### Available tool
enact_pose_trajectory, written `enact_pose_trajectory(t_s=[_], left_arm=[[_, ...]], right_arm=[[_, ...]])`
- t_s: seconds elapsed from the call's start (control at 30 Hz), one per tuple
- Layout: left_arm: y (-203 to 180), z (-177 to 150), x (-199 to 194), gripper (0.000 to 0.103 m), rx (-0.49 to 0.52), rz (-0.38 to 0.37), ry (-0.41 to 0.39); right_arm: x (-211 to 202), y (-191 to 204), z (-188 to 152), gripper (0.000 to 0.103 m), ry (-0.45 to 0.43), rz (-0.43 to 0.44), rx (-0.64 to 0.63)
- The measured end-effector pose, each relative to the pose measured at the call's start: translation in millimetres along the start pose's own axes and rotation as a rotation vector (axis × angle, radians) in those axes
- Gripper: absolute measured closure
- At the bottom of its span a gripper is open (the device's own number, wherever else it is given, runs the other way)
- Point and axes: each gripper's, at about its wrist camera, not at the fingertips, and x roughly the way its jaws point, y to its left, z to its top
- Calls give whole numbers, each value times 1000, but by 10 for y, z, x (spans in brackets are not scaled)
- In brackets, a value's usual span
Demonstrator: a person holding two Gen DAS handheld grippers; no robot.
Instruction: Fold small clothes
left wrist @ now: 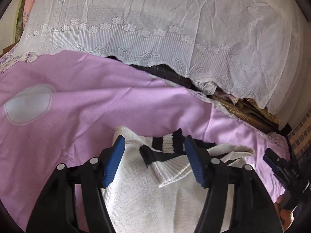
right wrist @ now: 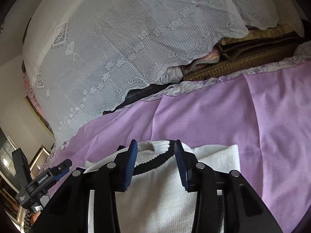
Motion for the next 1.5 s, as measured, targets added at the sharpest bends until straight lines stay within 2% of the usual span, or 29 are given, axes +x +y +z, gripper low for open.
enact_pose_trajectory(t_s=[0.1, 0.13, 0.2, 0.3, 0.43, 0.47, 0.5, 0.57, 0.6, 0.67, 0.7, 0.8, 0.9, 0.93, 1.0, 1.03, 1.07, 1.13, 1.2, 1.27, 1.4, 1.47, 1.5], left_arm=[[-83, -17, 2, 38, 41, -70, 21], [-136, -50, 40, 34, 71, -101, 46], [-275, -135, 126, 34, 145, -141, 97], [-515, -308, 270, 32, 299, -114, 160], [-735, -479, 264, 33, 420, -125, 171], [-773, -488, 208, 33, 438, -161, 162], [-783, -500, 140, 33, 443, -214, 148], [-834, -494, -2, 30, 456, -316, 128], [-872, -503, -41, 27, 477, -323, 124], [-934, -555, -12, 15, 520, -264, 122], [-939, -586, 67, 15, 524, -235, 147], [-893, -610, 258, 15, 478, -195, 216], [-777, -541, 341, 15, 442, -85, 197], [-684, -497, 407, 14, 402, -47, 201], [-368, -404, 608, 12, 260, 49, 247], [-200, -375, 694, 12, 182, 67, 273], [-64, -350, 740, 13, 111, 42, 294], [15, -292, 697, 13, 53, 8, 290], [-10, -291, 670, 13, 61, 26, 274], [-38, -311, 645, 13, 67, 28, 262], [31, -207, 459, 13, 17, -51, 192], [83, -196, 476, 12, 18, 1, 199], [95, -212, 564, 12, 15, 18, 230]], right_arm=[[37, 103, -32, 67, 20, 1, -44], [76, 124, -49, 67, 40, 1, -57], [185, 169, -87, 67, 92, 1, -77], [381, 233, -167, 67, 180, -9, -107], [647, 259, -238, 64, 272, -38, -124], [699, 229, -238, 57, 277, -41, -111], [743, 178, -238, 55, 281, -44, -90], [816, 15, -209, 54, 283, -23, -5], [822, -73, -187, 54, 275, -6, 47], [785, -208, -159, 55, 252, 11, 122], [754, -241, -152, 55, 238, 2, 134], [687, -277, -150, 55, 214, -10, 154], [604, -239, -135, 55, 188, -21, 144], [572, -211, -124, 54, 174, -23, 130], [508, -126, -98, 54, 148, -11, 93], [501, -67, -87, 54, 143, 1, 72], [500, -16, -86, 54, 146, 6, 49], [554, 54, -99, 50, 171, -3, 4], [661, 53, -164, 44, 220, -49, -23], [766, -39, -228, 45, 257, -80, -14], [609, -15, -187, 45, 192, -84, -7], [537, 56, -193, 45, 161, -115, -58], [533, 79, -210, 45, 164, -131, -80]])
